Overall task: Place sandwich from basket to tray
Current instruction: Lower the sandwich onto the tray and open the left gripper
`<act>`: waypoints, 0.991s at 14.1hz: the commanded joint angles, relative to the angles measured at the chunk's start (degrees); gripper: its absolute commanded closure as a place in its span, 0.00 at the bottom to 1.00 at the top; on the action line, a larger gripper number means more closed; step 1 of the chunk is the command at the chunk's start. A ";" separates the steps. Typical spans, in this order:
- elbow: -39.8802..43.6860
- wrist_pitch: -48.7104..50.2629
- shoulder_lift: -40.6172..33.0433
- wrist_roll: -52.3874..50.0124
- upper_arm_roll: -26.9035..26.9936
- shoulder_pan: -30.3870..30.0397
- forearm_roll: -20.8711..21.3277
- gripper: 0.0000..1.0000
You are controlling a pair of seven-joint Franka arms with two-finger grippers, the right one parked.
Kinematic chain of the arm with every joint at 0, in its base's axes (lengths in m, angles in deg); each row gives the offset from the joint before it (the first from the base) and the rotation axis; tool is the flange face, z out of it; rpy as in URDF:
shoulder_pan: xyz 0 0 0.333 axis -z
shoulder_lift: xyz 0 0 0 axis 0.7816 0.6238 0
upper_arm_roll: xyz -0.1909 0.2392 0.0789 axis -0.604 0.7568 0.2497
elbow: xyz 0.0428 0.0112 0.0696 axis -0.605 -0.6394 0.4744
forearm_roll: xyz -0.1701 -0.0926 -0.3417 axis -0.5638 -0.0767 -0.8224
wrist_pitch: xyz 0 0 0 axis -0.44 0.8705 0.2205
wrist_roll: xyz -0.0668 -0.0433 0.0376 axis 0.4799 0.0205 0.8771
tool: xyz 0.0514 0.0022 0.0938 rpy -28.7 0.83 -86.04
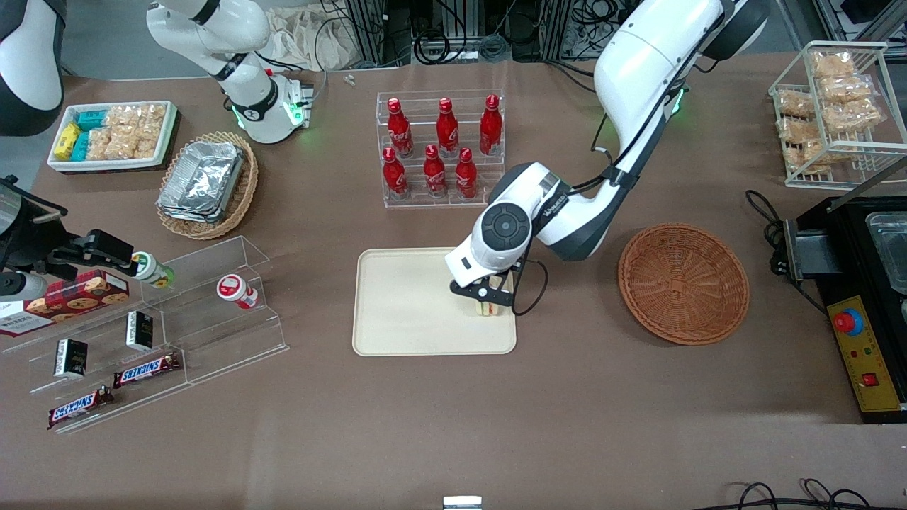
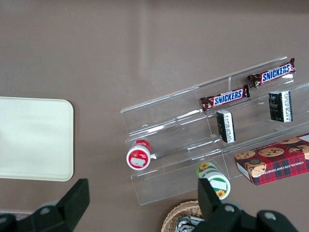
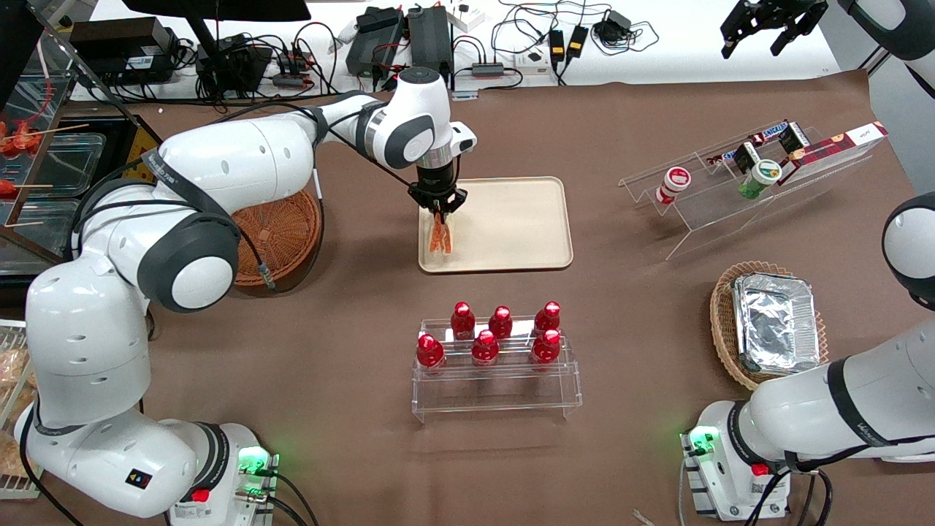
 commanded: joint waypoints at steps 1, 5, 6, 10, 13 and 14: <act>1.26 -1.04 0.69 1.06 0.14 -0.09 0.37 1.00; 1.26 -0.70 0.61 -0.78 0.41 -0.09 0.37 0.01; 1.08 -0.17 -0.01 -1.83 0.41 -0.09 0.46 0.01; 0.29 7.18 -5.53 -1.50 1.29 -1.93 0.37 0.01; -0.06 16.41 -12.38 -0.88 1.20 -4.74 0.37 0.01; -0.32 18.70 -14.75 0.86 1.20 -6.58 0.37 0.01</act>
